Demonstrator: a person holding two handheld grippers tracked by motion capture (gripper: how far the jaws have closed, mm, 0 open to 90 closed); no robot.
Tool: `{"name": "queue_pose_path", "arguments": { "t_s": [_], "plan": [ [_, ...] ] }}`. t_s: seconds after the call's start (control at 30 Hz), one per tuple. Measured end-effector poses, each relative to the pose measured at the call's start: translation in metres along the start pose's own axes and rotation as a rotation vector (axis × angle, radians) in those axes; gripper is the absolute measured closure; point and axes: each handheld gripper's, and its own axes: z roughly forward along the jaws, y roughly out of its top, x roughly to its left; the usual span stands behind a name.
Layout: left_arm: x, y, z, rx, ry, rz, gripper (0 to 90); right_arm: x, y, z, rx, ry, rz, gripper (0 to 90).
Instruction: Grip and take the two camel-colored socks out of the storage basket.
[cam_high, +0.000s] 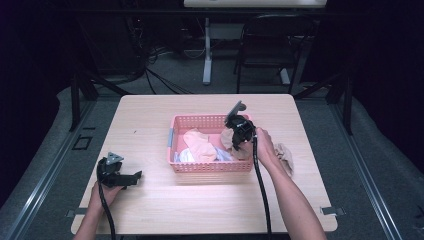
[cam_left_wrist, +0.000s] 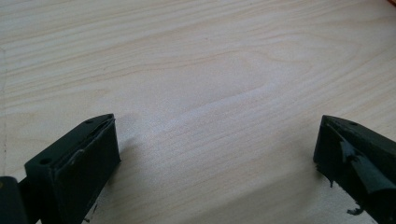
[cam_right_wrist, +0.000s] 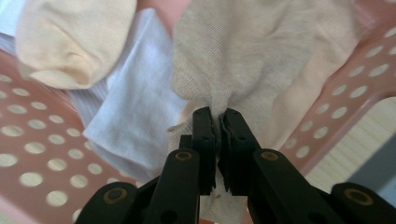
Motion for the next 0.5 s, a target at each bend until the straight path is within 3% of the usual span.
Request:
{"name": "queue_pose_path", "arguments": {
  "t_s": [0.17, 0.2, 0.5],
  "plan": [
    [0.000, 0.000, 0.000, -0.002, -0.001, 0.001, 0.0, 0.004, -0.001, -0.017, -0.045, 0.005, 0.006, 85.0],
    [0.000, 0.000, 0.000, -0.001, -0.001, 0.000, 0.0, 0.004, 0.000, -0.026, -0.044, 0.000, -0.013, 85.1],
    [0.000, 0.001, 0.001, 0.000, -0.002, 0.001, 0.0, 0.007, 0.001, -0.059, -0.088, -0.016, -0.032, 85.2]
  ]
}}
